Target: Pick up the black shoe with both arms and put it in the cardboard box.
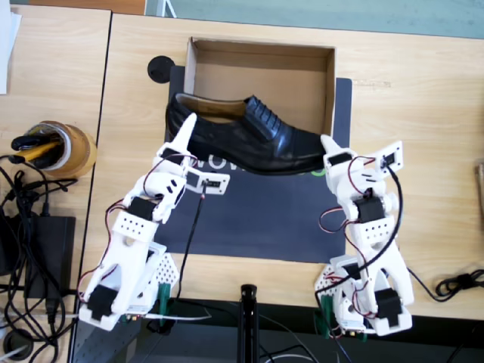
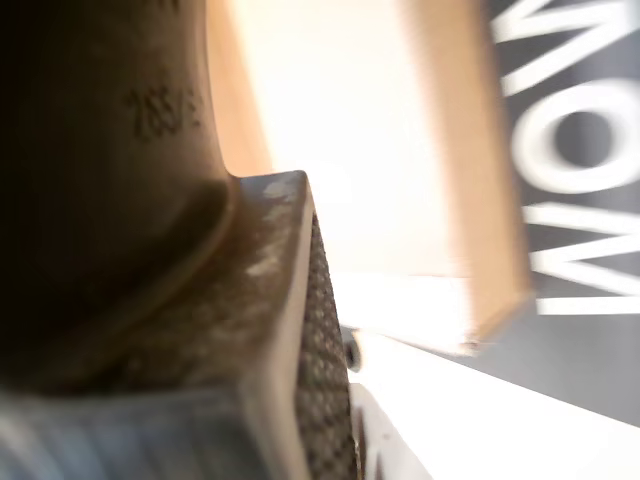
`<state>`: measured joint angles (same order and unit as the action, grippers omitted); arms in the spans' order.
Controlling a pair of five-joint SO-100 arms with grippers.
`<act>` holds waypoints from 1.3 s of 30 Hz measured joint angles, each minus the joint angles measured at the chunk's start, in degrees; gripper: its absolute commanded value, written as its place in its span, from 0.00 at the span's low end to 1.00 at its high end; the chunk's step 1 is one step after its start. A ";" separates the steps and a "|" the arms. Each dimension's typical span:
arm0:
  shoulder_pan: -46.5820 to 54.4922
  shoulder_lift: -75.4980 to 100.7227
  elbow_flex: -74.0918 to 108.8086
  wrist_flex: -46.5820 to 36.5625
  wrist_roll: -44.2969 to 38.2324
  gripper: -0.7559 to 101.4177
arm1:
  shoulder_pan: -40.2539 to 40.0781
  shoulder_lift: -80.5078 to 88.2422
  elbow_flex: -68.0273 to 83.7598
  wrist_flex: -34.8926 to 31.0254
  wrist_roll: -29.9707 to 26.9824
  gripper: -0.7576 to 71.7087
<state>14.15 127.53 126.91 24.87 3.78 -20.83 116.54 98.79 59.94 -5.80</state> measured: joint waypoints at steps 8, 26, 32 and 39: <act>-2.02 -15.64 -2.46 -12.74 -0.35 0.01 | 2.29 -11.34 0.18 -11.43 0.53 0.01; -2.37 -41.75 -14.15 -26.19 -1.85 0.01 | 5.45 -27.33 0.18 -29.88 2.02 0.01; -2.37 -49.48 -17.75 -29.53 -1.85 0.01 | 6.33 -33.31 -0.97 -33.31 2.29 0.01; -2.37 -54.93 -22.06 -29.79 -1.85 0.01 | 6.68 -39.02 -4.48 -34.89 2.72 0.01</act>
<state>11.78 72.60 104.85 -4.92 1.93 -14.15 77.52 94.31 25.05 -3.08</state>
